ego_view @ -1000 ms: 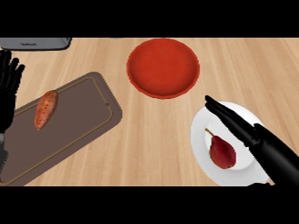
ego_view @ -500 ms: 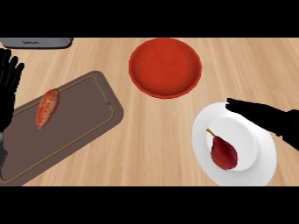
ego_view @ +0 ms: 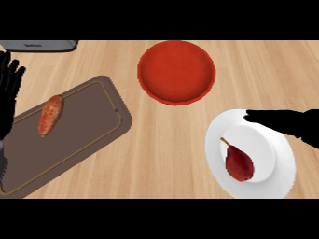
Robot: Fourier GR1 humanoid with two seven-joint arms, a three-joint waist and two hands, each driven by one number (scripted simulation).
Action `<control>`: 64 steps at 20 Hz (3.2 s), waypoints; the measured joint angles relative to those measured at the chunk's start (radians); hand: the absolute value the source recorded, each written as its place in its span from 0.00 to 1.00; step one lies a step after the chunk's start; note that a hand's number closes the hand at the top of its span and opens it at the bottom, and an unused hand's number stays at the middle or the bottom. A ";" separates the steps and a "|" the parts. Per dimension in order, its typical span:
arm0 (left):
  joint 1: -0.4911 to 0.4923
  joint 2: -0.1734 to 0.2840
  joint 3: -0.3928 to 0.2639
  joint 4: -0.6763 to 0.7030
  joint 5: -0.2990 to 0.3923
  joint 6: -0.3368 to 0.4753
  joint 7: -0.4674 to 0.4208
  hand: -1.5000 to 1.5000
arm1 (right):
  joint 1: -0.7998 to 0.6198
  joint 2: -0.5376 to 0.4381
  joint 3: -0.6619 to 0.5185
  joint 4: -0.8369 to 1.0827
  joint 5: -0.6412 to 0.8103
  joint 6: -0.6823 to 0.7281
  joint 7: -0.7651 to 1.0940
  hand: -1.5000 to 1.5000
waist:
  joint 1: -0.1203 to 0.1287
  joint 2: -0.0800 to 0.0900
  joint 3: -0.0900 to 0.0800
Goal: Pick the pear from the plate and place it in the bowl
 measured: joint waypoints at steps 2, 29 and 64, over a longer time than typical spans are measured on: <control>-0.004 -0.002 0.016 0.004 -0.004 -0.012 0.006 0.50 | 0.017 0.034 0.009 0.011 0.050 0.013 -0.014 0.00 | -0.001 0.000 0.000; -0.008 -0.113 0.113 -0.039 -0.134 -0.079 0.078 0.50 | 0.124 0.317 0.053 0.371 0.709 0.007 -0.503 0.00 | -0.003 0.000 0.001; 0.004 -0.199 0.208 -0.061 -0.231 -0.173 0.095 0.50 | 0.096 0.527 0.039 0.721 1.151 -0.227 -0.811 1.00 | -0.003 -0.006 -0.003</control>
